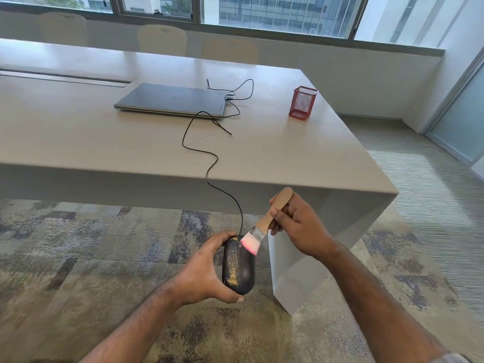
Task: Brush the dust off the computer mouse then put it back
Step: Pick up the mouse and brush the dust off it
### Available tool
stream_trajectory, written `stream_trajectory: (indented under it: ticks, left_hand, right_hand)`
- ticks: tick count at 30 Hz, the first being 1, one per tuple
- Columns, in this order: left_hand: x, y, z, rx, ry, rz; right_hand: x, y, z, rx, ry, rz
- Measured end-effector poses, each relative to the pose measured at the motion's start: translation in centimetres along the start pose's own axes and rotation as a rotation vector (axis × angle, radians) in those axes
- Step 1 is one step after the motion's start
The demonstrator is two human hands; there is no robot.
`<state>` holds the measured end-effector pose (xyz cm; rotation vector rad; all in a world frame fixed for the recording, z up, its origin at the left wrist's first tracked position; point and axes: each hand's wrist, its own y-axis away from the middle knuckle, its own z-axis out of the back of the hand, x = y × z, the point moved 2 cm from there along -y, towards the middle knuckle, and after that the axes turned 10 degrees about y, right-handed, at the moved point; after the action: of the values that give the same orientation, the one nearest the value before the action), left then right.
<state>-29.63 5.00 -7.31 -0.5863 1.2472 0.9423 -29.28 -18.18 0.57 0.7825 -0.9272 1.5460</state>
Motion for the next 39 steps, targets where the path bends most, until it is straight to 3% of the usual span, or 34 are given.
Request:
stream_trajectory:
  ticks: [10, 16, 28, 33, 39]
  left_hand:
    - [-0.2, 0.5, 0.0, -0.002, 0.007, -0.007]
    - [-0.2, 0.4, -0.4, 0.021, 0.004, -0.028]
    - [0.2, 0.4, -1.0, 0.067, -0.012, -0.052]
    - [0.3, 0.5, -0.5, 0.011, 0.036, 0.002]
    - [0.3, 0.2, -0.3, -0.011, 0.04, 0.035]
  right_hand:
    - [0.3, 1.0, 1.1, -0.08, -0.11, 0.023]
    - [0.5, 1.7, 1.0, 0.084, -0.114, 0.004]
    - [-1.1, -0.6, 0.8, -0.116, 0.004, -0.077]
    - [-0.7, 0.6, 0.8, -0.207, -0.066, 0.017]
    - [0.1, 2.9, -0.5, -0.133, 0.09, 0.149]
